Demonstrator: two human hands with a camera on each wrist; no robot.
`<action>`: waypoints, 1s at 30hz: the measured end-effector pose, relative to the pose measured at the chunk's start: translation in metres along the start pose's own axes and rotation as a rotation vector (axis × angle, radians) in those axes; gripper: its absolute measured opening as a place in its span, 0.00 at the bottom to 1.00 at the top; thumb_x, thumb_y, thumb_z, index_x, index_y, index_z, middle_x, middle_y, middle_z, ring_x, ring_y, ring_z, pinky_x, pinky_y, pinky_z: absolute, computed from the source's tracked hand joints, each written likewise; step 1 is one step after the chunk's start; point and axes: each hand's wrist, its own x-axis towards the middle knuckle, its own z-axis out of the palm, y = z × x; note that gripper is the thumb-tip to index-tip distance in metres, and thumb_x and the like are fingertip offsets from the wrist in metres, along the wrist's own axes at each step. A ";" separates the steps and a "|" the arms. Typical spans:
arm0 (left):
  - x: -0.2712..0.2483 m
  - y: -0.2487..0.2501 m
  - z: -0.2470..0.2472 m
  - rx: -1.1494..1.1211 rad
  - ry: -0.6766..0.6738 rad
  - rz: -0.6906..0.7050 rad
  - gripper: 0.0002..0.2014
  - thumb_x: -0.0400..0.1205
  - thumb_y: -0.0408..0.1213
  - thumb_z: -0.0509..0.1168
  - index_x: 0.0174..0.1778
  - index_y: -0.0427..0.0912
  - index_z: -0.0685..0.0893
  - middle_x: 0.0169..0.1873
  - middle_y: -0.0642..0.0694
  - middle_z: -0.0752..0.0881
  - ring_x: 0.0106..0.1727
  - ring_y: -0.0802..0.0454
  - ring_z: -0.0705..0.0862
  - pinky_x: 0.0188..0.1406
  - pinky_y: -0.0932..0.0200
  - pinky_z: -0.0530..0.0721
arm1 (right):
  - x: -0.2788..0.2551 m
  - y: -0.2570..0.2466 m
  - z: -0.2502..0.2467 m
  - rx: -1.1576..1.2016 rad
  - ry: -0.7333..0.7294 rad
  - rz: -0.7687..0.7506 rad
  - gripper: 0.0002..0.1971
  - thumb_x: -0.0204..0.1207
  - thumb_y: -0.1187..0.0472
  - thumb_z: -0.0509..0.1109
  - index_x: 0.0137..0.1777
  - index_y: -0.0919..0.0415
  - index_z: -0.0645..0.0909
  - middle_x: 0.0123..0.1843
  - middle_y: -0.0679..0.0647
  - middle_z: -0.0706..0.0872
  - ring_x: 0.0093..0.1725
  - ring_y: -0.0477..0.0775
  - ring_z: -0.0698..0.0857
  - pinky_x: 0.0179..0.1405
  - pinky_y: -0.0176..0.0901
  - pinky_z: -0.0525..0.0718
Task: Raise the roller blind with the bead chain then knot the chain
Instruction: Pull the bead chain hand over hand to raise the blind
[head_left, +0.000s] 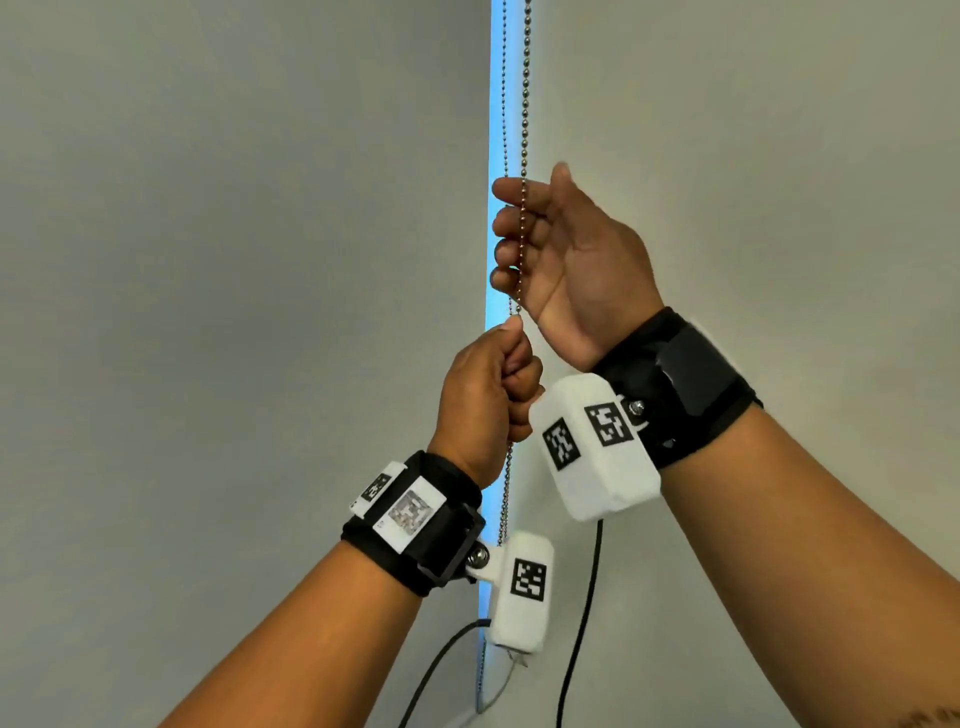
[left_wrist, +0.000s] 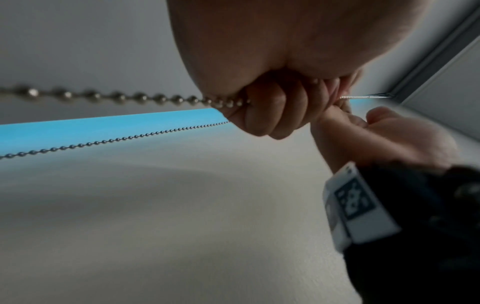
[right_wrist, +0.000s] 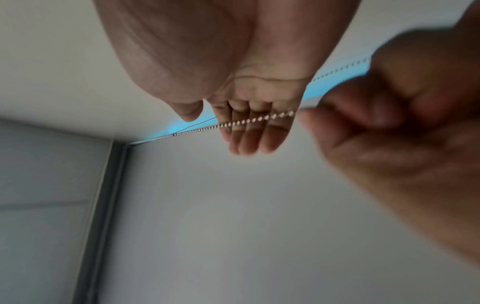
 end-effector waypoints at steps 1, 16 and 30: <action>-0.002 0.000 0.001 0.011 0.008 0.016 0.12 0.81 0.49 0.63 0.38 0.46 0.77 0.35 0.43 0.69 0.39 0.44 0.60 0.39 0.51 0.54 | -0.001 -0.003 0.005 0.049 0.011 0.012 0.21 0.88 0.45 0.55 0.52 0.62 0.80 0.33 0.50 0.74 0.27 0.47 0.69 0.24 0.38 0.71; -0.015 0.033 -0.013 0.353 -0.068 0.146 0.28 0.88 0.50 0.50 0.64 0.32 0.86 0.58 0.26 0.87 0.58 0.33 0.86 0.65 0.36 0.81 | -0.056 0.016 -0.003 0.061 0.199 0.005 0.23 0.88 0.46 0.56 0.32 0.51 0.57 0.23 0.48 0.54 0.19 0.47 0.51 0.19 0.35 0.50; 0.009 0.078 0.040 -0.069 -0.078 0.041 0.20 0.89 0.45 0.55 0.29 0.48 0.67 0.24 0.54 0.59 0.21 0.58 0.53 0.14 0.65 0.52 | -0.090 0.053 -0.032 -0.337 0.025 0.133 0.17 0.79 0.51 0.60 0.30 0.55 0.75 0.26 0.53 0.70 0.28 0.56 0.61 0.30 0.49 0.59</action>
